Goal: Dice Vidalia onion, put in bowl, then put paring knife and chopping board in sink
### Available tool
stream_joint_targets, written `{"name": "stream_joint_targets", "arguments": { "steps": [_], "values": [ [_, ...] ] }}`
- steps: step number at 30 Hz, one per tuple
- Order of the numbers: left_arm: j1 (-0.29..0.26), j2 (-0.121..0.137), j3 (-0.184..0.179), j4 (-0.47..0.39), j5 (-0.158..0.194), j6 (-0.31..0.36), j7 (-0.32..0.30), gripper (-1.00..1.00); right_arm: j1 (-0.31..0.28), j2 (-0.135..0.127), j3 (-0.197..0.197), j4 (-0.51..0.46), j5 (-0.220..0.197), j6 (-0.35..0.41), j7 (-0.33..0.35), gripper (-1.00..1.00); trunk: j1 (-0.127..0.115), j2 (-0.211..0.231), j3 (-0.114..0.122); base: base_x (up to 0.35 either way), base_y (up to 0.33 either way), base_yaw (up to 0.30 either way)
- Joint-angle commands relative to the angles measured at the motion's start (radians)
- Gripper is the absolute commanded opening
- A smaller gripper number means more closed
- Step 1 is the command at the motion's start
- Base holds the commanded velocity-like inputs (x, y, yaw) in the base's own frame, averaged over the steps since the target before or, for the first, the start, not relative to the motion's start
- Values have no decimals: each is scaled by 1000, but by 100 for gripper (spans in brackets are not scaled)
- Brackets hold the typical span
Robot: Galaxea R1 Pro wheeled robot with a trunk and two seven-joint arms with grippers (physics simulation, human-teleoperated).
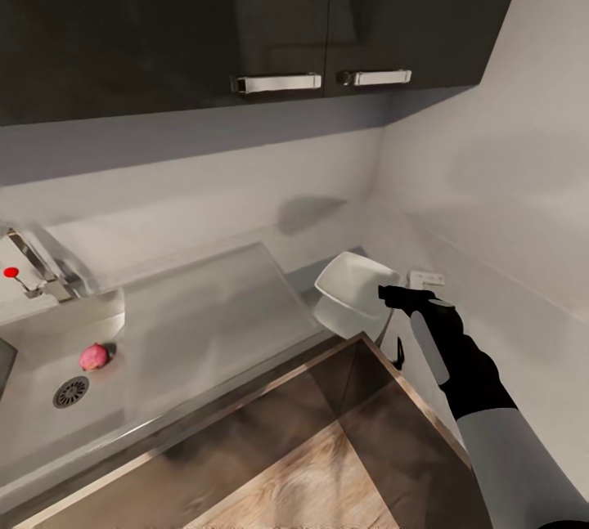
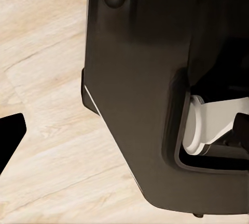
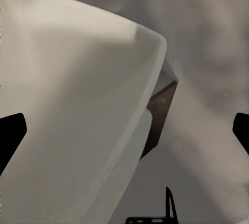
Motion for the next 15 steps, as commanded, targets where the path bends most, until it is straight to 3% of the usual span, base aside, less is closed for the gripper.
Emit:
{"name": "stream_joint_targets", "arguments": {
  "steps": [1,15],
  "values": [
    [1,0,0,-2,8,-1,0,100,-1,1,3,-1,-10,3,-10,100,1,-2,-3,0,0,0],
    [0,-2,0,-2,8,-1,-1,100,-1,10,3,-1,-10,3,-10,100,1,-2,-22,0,0,0]
  ]
}}
